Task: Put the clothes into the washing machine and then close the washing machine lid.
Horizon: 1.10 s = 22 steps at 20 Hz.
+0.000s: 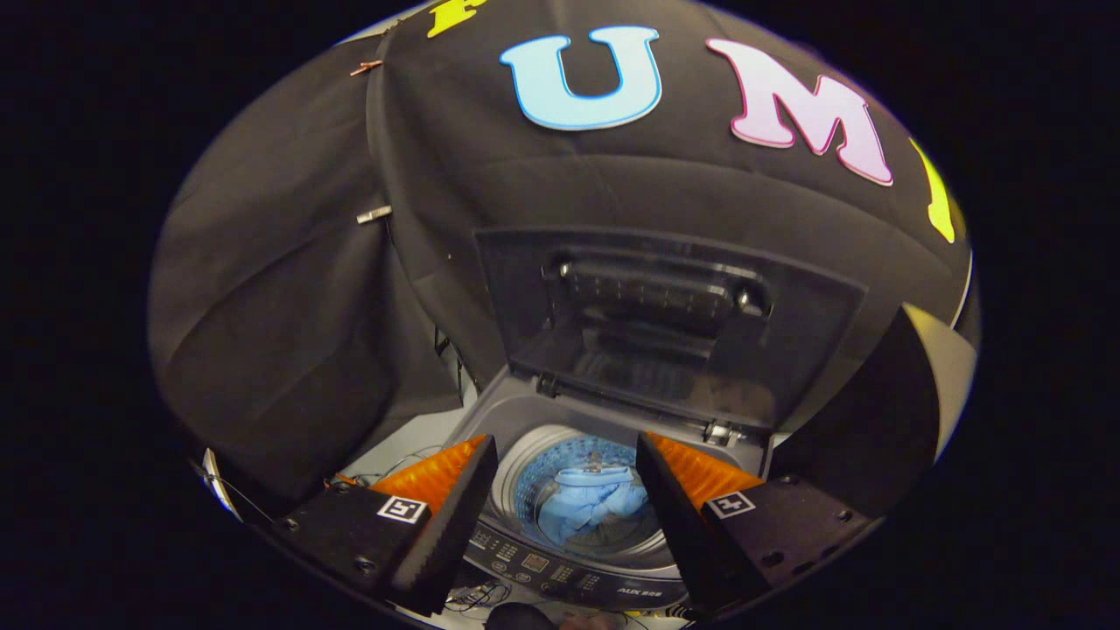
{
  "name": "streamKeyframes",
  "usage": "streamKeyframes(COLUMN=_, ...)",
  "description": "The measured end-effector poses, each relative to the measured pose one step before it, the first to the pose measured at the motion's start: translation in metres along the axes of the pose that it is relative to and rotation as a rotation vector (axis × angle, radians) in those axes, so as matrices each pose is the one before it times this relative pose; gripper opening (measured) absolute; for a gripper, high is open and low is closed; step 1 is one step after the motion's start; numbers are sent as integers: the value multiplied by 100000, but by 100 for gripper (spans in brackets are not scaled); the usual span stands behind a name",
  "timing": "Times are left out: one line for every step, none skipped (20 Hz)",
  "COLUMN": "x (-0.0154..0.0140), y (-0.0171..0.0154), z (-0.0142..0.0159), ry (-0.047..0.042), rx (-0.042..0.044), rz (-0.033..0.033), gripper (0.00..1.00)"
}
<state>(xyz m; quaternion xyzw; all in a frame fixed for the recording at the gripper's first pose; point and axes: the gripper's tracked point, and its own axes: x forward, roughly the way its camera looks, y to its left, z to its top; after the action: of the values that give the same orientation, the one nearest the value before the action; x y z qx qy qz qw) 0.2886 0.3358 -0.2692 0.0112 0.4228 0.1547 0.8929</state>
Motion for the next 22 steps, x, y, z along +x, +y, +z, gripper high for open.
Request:
streamKeyframes(x=-493, y=-59, z=1402, ry=-2787, rx=155, rz=-675, gripper=100)
streamKeyframes(x=-475, y=-90, z=1602, ry=-2905, rx=538, rz=-1088, gripper=100)
streamKeyframes(x=-270, y=-228, z=1404, ry=-2319, rx=360, rz=-906, gripper=100)
streamKeyframes(x=-273, y=-221, z=1317, ry=-1732, rx=484, rz=-911, gripper=100)
streamKeyframes(x=79, y=-358, z=1030, ry=-1360, rx=413, rz=-1203, gripper=99)
streamKeyframes(x=169, y=-295, z=921, ry=-1505, rx=774, rz=-1309, gripper=100)
streamKeyframes(x=207, y=-312, z=1286, ry=-1699, rx=616, rz=-682, gripper=100)
streamKeyframes(x=387, y=-104, z=1239, ry=-1773, rx=802, rz=-283, gripper=100)
streamKeyframes(x=366, y=-352, z=977, ry=-864, rx=964, rz=-530, gripper=99)
streamKeyframes(x=552, y=-695, z=1018, ry=-446, rx=940, rz=-1691, gripper=99)
streamKeyframes(x=889, y=-841, z=753, ry=-378, rx=531, rz=-2434, gripper=99)
streamKeyframes(x=1001, y=-681, z=431, ry=-105, rx=453, rz=-1425, gripper=99)
streamKeyframes(x=1047, y=-454, z=353, ry=547, rx=184, rz=-635, gripper=99)
streamKeyframes(x=1104, y=-463, z=207, ry=818, rx=270, rz=-996, gripper=99)
streamKeyframes(x=1040, y=-430, z=106, ry=794, rx=348, rz=-975, gripper=99)
streamKeyframes(x=859, y=-332, z=199, ry=741, rx=376, rz=-624, gripper=99)
streamKeyframes(x=834, y=-400, z=62, ry=476, rx=122, rz=-509, gripper=99)
streamKeyframes(x=955, y=-213, z=95, ry=328, rx=140, rz=-526, gripper=100)
streamKeyframes(x=825, y=-381, z=-215, ry=558, rx=465, rz=-1225, gripper=100)
streamKeyframes(x=462, y=-240, z=-149, ry=960, rx=179, rz=-616, gripper=100)
streamKeyframes(x=558, y=-130, z=-235, ry=1307, rx=74, rz=85, gripper=100)
streamKeyframes(x=475, y=-140, z=-304, ry=1266, rx=148, rz=-195, gripper=100)
